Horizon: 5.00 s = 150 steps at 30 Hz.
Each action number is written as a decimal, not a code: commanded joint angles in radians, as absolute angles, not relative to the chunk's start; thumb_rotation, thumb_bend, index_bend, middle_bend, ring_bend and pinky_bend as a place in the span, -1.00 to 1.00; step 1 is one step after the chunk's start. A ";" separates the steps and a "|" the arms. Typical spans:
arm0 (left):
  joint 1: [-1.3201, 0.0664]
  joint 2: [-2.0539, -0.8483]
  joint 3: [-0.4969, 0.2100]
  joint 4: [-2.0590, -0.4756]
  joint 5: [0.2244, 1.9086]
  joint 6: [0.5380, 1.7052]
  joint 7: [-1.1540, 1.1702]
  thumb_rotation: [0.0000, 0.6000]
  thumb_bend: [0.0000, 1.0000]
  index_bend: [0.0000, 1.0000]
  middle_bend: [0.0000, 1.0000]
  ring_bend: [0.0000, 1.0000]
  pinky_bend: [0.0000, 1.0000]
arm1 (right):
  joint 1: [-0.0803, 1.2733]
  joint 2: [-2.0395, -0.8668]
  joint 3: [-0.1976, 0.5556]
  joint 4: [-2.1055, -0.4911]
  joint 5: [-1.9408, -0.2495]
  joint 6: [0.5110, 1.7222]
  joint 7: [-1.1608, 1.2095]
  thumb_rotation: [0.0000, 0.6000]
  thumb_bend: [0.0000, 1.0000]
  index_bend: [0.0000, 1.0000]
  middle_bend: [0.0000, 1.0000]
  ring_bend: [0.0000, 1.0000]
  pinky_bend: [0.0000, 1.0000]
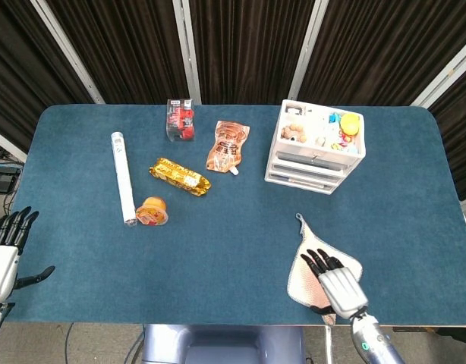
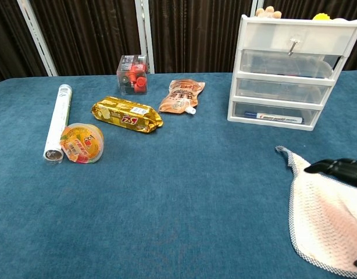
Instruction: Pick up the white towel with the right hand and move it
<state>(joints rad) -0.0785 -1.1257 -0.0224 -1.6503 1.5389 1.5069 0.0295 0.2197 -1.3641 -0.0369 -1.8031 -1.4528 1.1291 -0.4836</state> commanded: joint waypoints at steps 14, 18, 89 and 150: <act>-0.078 -1.122 -0.025 -1.653 1.543 1.513 0.014 1.00 -1.00 -1.00 -1.00 -1.00 -1.00 | 0.243 -1.497 0.002 -1.762 -1.221 1.141 -0.738 1.00 -1.00 -0.88 -0.93 -0.99 -0.56; -0.078 -1.122 -0.025 -1.654 1.542 1.514 0.014 1.00 -1.00 -1.00 -1.00 -1.00 -1.00 | 0.250 -1.515 0.010 -1.737 -1.206 1.155 -0.742 1.00 -1.00 -0.82 -0.83 -0.88 -0.38; -0.080 -1.127 -0.027 -1.661 1.526 1.501 0.023 1.00 -1.00 -1.00 -1.00 -1.00 -1.00 | 0.398 -1.505 0.275 -1.650 -1.500 1.392 -0.348 1.00 -0.03 0.53 0.63 0.64 0.92; -0.085 -1.141 -0.031 -1.679 1.487 1.474 0.060 1.00 -1.00 -1.00 -1.00 -1.00 -1.00 | 0.551 -1.493 0.461 -1.548 -1.236 1.407 -0.233 1.00 0.00 0.53 0.63 0.65 0.92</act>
